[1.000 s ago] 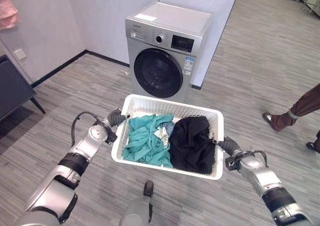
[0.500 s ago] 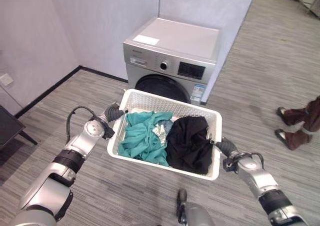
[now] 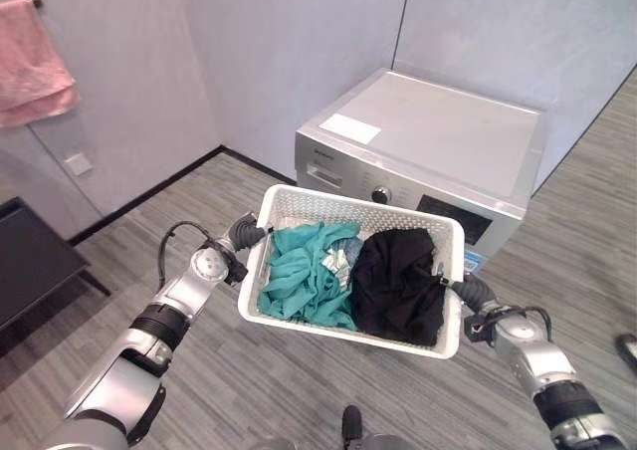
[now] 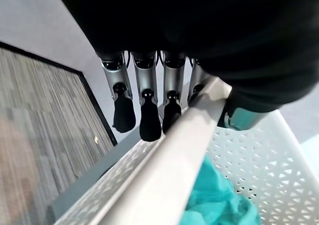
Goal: Grab the laundry basket,head to the washer,open it,put in the laundry and shut it.
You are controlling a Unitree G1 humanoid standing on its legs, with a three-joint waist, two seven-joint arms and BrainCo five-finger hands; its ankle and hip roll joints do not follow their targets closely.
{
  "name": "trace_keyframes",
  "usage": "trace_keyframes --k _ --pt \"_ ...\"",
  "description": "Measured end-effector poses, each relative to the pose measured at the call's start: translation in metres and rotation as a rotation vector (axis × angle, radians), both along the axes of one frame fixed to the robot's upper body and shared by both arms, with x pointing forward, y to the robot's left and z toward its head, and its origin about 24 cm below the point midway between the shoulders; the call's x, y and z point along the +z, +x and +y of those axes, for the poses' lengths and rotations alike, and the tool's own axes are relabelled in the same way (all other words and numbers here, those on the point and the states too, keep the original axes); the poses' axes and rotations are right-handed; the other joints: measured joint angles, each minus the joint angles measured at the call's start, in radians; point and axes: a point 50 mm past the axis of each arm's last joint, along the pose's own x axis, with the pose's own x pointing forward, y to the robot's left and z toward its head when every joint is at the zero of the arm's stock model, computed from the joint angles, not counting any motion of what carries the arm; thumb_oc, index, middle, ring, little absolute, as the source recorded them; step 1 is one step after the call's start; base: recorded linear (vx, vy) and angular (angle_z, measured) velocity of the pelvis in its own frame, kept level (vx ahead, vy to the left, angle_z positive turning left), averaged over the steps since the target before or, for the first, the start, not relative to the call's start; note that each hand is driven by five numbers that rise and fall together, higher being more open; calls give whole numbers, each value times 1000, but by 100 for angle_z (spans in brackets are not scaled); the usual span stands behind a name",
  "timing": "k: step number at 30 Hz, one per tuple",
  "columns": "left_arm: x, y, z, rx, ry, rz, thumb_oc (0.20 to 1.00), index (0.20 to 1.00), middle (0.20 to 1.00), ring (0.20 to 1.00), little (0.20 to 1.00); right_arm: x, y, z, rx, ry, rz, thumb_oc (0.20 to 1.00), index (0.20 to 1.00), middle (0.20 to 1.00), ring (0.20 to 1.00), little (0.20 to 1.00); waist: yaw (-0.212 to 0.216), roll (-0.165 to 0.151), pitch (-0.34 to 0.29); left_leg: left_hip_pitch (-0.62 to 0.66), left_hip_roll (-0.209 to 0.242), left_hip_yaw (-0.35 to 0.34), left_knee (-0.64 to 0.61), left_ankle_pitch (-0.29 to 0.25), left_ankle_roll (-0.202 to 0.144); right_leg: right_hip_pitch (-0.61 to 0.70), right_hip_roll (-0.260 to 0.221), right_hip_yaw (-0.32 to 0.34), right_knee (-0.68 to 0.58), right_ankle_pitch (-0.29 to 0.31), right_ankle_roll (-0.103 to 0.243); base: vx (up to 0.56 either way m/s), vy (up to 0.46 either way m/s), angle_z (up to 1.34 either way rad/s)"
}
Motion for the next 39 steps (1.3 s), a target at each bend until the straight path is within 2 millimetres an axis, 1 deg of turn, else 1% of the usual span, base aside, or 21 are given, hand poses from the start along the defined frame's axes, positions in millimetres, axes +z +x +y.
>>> trace_keyframes --k 1,2,3,4,5,6,7,9,10,11,12,16,18,19,24,28,30,31,32,35,39 --pt "6 0 4 -2 15 -15 200 200 200 200 200 4 3 3 11 3 -17 200 200 200 200 200 3 -49 26 -50 48 9 -272 1 -2 35 -47 21 -20 -12 18 154 33 -44" --pt "7 1 3 -5 13 -21 200 200 200 200 200 6 5 2 10 -2 -22 200 200 200 200 200 2 -52 29 -62 70 -15 -416 17 -28 42 -60 26 -20 -21 27 136 72 -37" --pt "8 1 2 -9 12 -24 200 200 200 200 200 7 5 0 7 -7 -21 200 200 200 200 200 -3 -46 31 -59 89 -42 -569 48 -65 49 -66 24 -20 -28 47 91 45 -42" --pt "7 1 1 -13 11 -21 200 200 200 200 200 5 3 -2 9 -14 -10 200 200 200 200 200 -2 -12 35 -48 129 -83 -742 120 -93 85 -71 36 -21 -39 112 176 144 -42" --pt "6 1 -1 -20 12 -17 200 200 200 200 200 3 1 -3 7 -18 -1 200 200 200 200 200 -4 25 29 -40 144 -118 -807 131 -89 102 -62 46 -20 -57 131 134 98 -54" --pt "6 1 -5 -30 7 -17 200 200 200 200 200 4 0 -7 7 -34 5 200 200 200 200 200 -6 66 26 -29 154 -133 -821 123 -74 115 -53 60 -21 -67 160 131 114 -47" --pt "4 1 -6 -35 14 -10 200 200 200 200 200 2 -1 -7 7 -35 12 200 200 200 200 200 -6 93 26 -29 149 -120 -790 190 -68 138 -52 76 -25 -81 192 49 67 -58" --pt "9 3 -3 -27 24 -23 200 200 200 200 200 1 -3 -2 21 -26 10 200 200 200 200 200 -1 72 17 -17 95 -78 -792 249 -53 139 -119 55 -19 -103 205 125 155 -39" --pt "9 3 -3 -27 24 -23 200 200 200 200 200 1 -3 -2 21 -26 10 200 200 200 200 200 -1 72 17 -17 95 -78 -792 249 -53 139 -119 55 -19 -103 205 104 110 -13" --pt "16 5 1 -28 41 -43 200 200 200 200 200 1 -5 1 48 -25 16 200 200 200 200 200 -2 48 14 15 41 -63 -839 295 -13 152 -171 32 -22 -105 220 38 52 -6" --pt "20 4 3 -30 51 -55 200 200 200 200 200 0 -8 3 62 -20 17 200 200 200 200 200 -2 40 13 37 24 -61 -863 310 -5 157 -190 21 -21 -106 231 39 76 -14" --pt "43 2 11 -67 115 -127 200 200 200 200 200 0 -13 12 124 -23 14 200 200 200 200 200 0 27 12 85 9 -24 -927 326 13 154 -213 -4 -21 -92 259 36 59 -24" --pt "50 0 10 -94 135 -151 200 200 200 200 200 1 -15 10 135 -33 16 200 200 200 200 200 3 26 12 101 11 -10 -939 327 10 159 -216 -5 -23 -105 293 27 36 -16" --pt "54 -2 7 -117 141 -166 200 200 200 200 200 3 -17 6 127 -37 11 200 200 200 200 200 3 27 12 105 13 -10 -948 331 4 160 -215 -5 -23 -113 307 26 21 -5" --pt "65 -9 -13 -240 143 -205 200 200 200 200 200 20 -22 -26 96 -105 -3 200 200 200 200 200 -1 40 16 109 43 -11 -956 334 -8 159 -180 -5 -22 -122 291 22 7 -3" --pt "85 -30 -16 -401 206 -270 200 200 200 200 200 62 -20 -65 108 -258 -63 200 200 200 200 200 -6 41 16 109 53 -9 -956 334 -9 156 -173 -1 -21 -121 287 20 -4 -4" --pt "106 -34 2 -371 259 -326 200 200 200 200 200 75 -22 -81 98 -317 -54 200 200 200 200 200 6 41 16 109 55 -8 -956 334 -10 156 -170 -1 -23 -121 287 0 0 0" --pt "117 -35 21 -313 293 -345 200 200 200 200 200 78 -24 -89 76 -333 -42 200 200 200 200 200 5 41 16 110 55 -7 -955 333 -10 155 -170 -1 -23 -121 287 0 0 0" --pt "131 -35 52 -190 332 -356 200 200 200 200 200 80 -27 -102 45 -349 -21 200 200 200 200 200 6 43 14 111 56 -8 -954 332 -12 157 -172 -1 -27 -122 288 0 0 0" --pt "164 -48 106 -10 447 -372 200 200 200 200 200 80 -38 -122 32 -419 68 200 200 200 200 200 18 46 13 111 55 -8 -957 332 -12 160 -174 -3 -28 -122 290 0 0 0" --pt "181 -62 122 43 444 -417 200 200 200 200 200 71 -53 -144 -28 -476 170 200 200 200 200 200 42 59 5 109 54 -7 -957 331 -13 156 -176 -3 -28 -122 289 -4 1 1"
